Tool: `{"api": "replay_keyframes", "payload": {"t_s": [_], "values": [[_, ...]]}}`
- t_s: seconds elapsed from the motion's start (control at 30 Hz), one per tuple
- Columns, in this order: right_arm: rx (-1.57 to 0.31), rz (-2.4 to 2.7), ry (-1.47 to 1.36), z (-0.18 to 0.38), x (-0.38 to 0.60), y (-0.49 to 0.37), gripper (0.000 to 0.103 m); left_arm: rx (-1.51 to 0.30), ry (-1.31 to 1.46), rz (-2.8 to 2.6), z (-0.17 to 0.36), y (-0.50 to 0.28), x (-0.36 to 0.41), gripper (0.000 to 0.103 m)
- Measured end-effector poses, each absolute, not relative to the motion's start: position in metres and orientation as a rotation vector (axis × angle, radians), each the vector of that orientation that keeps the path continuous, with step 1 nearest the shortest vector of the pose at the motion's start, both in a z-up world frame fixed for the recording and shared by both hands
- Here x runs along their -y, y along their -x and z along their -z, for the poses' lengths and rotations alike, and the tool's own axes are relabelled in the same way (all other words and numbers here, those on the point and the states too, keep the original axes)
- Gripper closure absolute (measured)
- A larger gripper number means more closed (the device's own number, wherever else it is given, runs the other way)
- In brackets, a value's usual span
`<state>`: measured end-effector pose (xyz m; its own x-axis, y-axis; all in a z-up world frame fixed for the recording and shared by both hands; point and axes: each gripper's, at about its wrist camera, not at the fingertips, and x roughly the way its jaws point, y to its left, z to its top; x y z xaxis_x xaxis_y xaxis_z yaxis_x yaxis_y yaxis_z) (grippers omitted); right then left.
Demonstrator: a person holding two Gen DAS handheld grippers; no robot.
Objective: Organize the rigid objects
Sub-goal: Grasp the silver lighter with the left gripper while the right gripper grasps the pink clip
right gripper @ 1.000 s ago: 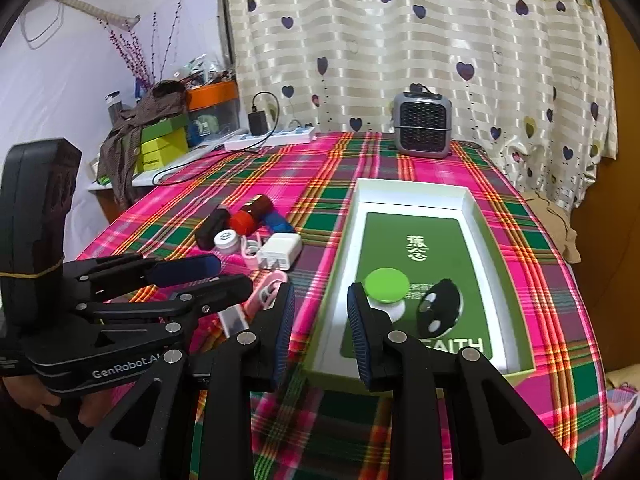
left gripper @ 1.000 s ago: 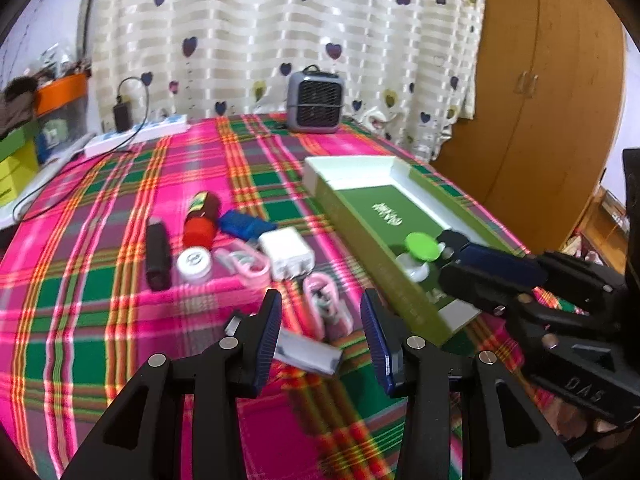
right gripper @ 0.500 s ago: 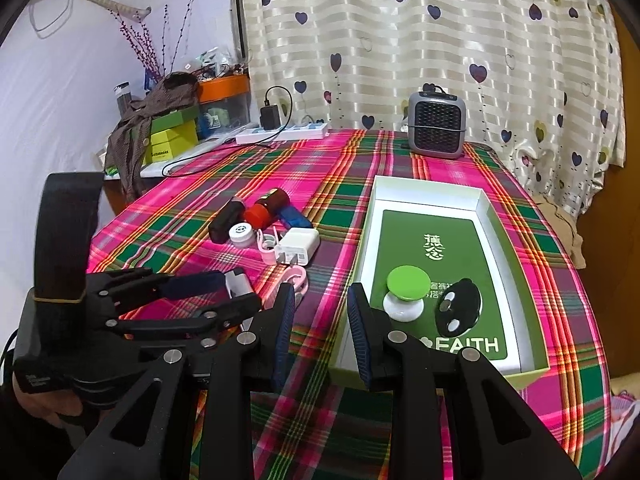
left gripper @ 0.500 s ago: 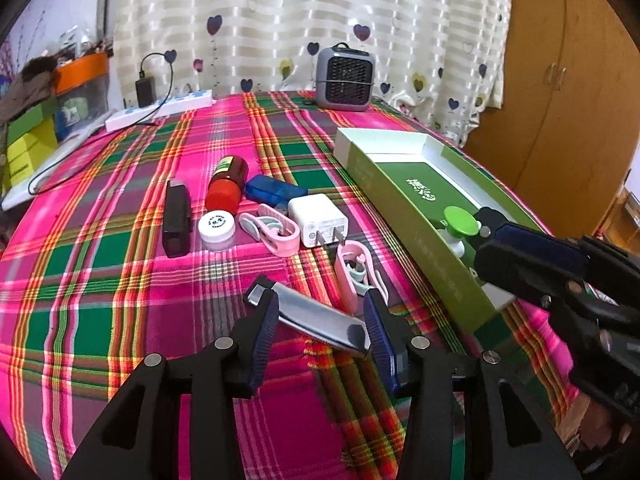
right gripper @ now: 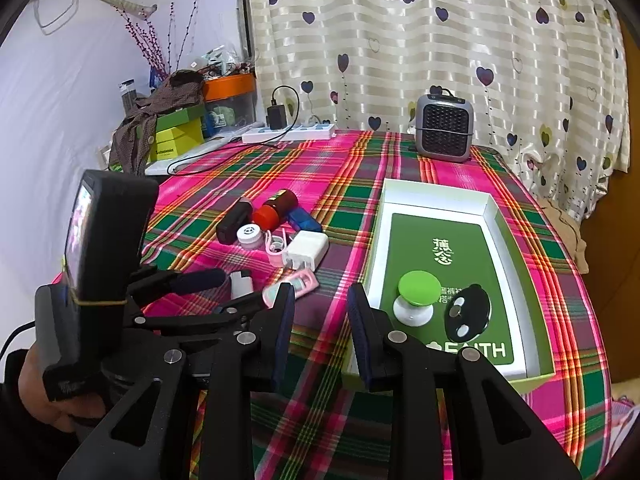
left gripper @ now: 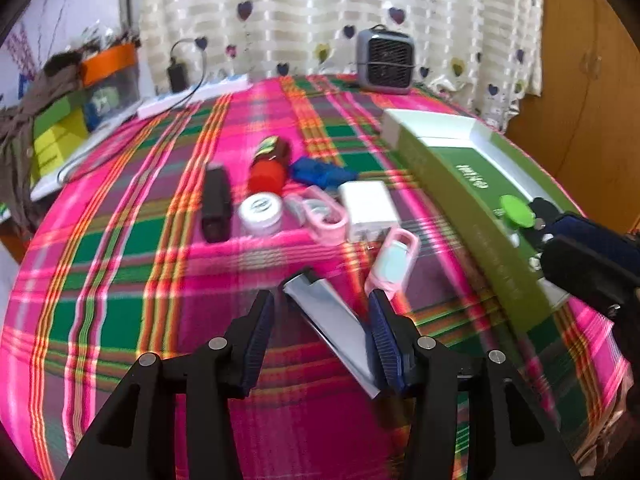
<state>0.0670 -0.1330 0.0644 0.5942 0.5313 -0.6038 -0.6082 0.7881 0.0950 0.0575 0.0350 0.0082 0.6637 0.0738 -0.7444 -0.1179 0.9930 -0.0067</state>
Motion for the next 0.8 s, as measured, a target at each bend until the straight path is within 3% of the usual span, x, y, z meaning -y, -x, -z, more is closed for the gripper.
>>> {"api": "replay_keyframes", "payload": {"t_s": [0.8], "values": [[-0.751,-0.727,0.17,-0.045,0.076,-0.073,0.075,-0.826,0.117,-0.074,-0.008,-0.049,-0.091,0.057]]}}
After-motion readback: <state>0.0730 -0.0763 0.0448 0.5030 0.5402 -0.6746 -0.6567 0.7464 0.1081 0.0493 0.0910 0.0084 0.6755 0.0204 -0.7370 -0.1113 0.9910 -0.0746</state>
